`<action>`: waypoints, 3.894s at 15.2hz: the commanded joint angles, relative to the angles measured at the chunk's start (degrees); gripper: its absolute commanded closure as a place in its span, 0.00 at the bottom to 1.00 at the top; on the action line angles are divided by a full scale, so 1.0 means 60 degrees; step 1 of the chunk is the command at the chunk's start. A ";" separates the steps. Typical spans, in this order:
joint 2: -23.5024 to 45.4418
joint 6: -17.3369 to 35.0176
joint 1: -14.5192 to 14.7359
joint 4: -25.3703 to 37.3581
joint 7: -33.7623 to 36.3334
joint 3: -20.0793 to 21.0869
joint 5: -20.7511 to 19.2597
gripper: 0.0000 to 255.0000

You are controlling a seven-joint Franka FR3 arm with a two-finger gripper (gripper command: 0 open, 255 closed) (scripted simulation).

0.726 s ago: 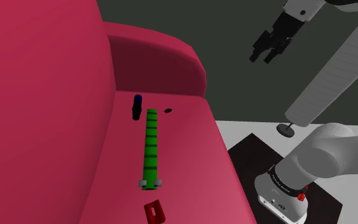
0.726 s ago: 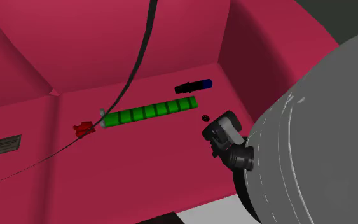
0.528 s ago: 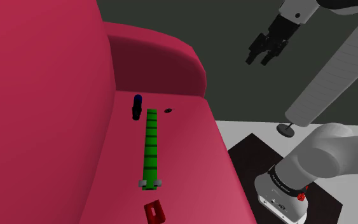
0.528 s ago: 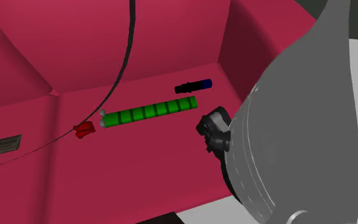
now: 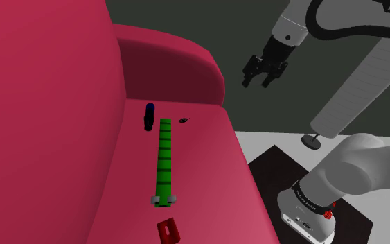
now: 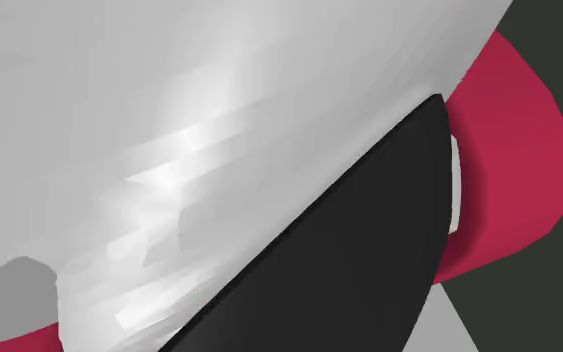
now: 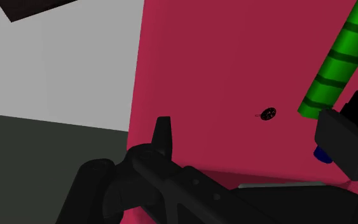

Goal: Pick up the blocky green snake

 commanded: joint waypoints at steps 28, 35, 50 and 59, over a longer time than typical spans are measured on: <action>0.9774 0.4042 0.0731 0.3584 0.9674 0.4547 -0.3453 0.00; 1.0646 0.4610 0.1107 0.3698 1.0205 0.4201 -0.4086 0.00; 1.0607 0.4569 0.1092 0.3705 1.0184 0.4220 -0.4054 1.00; 0.9812 0.3672 0.0829 0.3954 0.9747 0.4555 -0.3393 1.00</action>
